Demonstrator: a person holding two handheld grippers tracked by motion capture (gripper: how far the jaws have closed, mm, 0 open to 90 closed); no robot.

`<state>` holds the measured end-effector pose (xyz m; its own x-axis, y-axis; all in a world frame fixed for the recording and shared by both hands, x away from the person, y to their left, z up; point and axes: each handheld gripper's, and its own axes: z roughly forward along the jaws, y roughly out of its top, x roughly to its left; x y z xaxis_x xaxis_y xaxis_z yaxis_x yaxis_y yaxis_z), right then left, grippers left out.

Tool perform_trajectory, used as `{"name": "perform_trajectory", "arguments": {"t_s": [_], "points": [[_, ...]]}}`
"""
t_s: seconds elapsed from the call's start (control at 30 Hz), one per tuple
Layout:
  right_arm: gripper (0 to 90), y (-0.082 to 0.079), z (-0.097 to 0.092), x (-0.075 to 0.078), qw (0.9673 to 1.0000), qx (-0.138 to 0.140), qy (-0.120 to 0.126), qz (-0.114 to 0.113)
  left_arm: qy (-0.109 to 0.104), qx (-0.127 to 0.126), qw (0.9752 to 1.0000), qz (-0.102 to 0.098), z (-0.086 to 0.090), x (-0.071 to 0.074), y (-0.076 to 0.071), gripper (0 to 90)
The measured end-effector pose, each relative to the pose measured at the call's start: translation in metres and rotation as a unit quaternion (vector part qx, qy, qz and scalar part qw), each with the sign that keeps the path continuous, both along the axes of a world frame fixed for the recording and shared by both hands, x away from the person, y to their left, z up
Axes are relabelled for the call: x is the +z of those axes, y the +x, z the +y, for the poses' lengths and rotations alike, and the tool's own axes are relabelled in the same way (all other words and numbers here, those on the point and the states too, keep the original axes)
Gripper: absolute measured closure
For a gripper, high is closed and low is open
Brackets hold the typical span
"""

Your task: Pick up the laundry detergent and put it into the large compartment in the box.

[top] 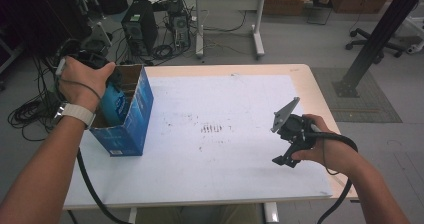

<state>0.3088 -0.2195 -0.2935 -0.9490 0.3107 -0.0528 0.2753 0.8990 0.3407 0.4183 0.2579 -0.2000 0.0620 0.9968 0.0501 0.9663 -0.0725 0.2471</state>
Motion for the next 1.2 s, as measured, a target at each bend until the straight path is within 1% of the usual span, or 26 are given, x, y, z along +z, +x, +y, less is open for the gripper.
{"name": "perform_trajectory", "arguments": {"t_s": [0.23,0.37,0.67,0.9,1.07,1.1,1.17,1.2], "points": [[12.3,0.0,-0.001,-0.002,1.0,-0.002,-0.001,0.001,0.001,-0.001,1.0,0.003,0.0,-0.014,0.002,37.5],[12.3,0.0,-0.001,-0.002,1.0,-0.003,-0.001,0.002,0.002,-0.001,1.0,0.002,0.001,-0.02,0.003,37.5],[12.3,0.0,-0.002,-0.003,1.0,-0.004,-0.001,0.004,0.008,-0.006,0.9999,0.006,0.0,-0.039,0.006,37.4],[12.3,-0.001,-0.005,-0.005,1.0,-0.007,-0.001,0.006,0.013,-0.006,0.9999,0.009,0.0,-0.049,0.007,37.5],[12.3,-0.001,-0.005,-0.005,1.0,-0.008,-0.001,0.005,0.011,-0.007,0.9999,0.007,0.001,-0.056,0.007,37.4],[12.3,-0.001,-0.005,-0.005,0.9999,-0.009,-0.001,0.005,0.011,-0.007,0.9999,0.01,0.001,-0.058,0.007,37.5],[12.3,-0.002,-0.005,-0.005,0.9999,-0.009,-0.001,0.005,0.011,-0.008,0.9999,0.008,0.001,-0.061,0.006,37.5],[12.3,-0.002,-0.005,-0.005,0.9999,-0.009,-0.001,0.005,0.011,-0.009,0.9998,0.01,0.001,-0.062,0.006,37.5]]}}
